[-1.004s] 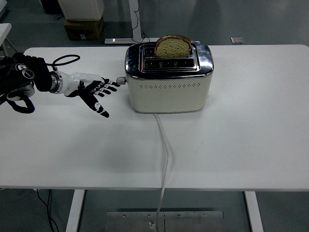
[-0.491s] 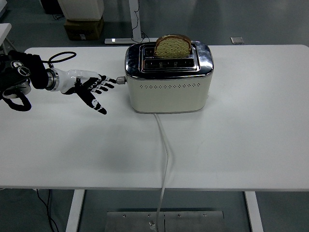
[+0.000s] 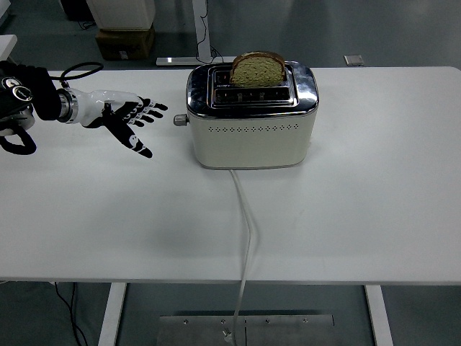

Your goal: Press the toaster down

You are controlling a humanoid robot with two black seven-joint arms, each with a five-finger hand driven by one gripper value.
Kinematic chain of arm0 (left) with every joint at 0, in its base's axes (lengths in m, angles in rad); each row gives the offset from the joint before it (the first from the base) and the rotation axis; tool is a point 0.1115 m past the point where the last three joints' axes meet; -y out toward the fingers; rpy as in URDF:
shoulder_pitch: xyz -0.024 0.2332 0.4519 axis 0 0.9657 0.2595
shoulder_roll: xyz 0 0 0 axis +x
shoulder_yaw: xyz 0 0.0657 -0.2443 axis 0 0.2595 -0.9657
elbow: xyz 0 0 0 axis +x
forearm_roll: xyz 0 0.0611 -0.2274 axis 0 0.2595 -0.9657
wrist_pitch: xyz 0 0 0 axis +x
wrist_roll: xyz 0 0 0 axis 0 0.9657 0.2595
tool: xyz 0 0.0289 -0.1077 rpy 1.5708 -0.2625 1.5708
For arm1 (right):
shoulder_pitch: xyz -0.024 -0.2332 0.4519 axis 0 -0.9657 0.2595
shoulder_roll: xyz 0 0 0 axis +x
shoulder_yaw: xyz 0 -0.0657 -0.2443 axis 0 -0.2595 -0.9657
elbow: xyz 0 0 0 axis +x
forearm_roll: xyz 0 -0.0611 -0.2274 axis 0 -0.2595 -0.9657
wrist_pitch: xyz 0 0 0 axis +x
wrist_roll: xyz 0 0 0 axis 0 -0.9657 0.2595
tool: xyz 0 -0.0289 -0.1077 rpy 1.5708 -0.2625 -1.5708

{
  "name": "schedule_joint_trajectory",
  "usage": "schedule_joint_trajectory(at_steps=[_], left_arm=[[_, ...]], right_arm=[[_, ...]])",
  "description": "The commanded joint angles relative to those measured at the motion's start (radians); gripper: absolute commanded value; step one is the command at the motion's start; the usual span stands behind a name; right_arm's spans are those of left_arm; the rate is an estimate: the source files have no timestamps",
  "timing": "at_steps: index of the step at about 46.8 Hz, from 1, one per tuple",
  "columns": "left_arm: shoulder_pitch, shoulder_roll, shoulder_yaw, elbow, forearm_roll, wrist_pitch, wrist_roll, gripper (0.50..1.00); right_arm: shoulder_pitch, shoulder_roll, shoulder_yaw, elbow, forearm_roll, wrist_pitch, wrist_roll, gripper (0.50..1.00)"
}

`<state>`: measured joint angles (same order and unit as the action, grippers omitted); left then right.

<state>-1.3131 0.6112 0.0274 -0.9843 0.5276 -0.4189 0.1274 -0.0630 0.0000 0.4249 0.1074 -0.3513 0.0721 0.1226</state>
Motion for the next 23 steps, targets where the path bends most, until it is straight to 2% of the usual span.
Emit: schedule_joint_trajectory(at_steps=[1,23], left_arm=[[0.0,-0.002,0.0,0.001,0.0,0.0,0.0,1.0],[0.0,-0.019,0.0,0.001,0.0,0.002,0.0,1.0]], right_arm=[[0.0,0.0,0.0,0.0,0.0,0.0,0.0,1.0],[0.0,0.0,0.0,0.0,0.0,0.0,0.0,1.0]])
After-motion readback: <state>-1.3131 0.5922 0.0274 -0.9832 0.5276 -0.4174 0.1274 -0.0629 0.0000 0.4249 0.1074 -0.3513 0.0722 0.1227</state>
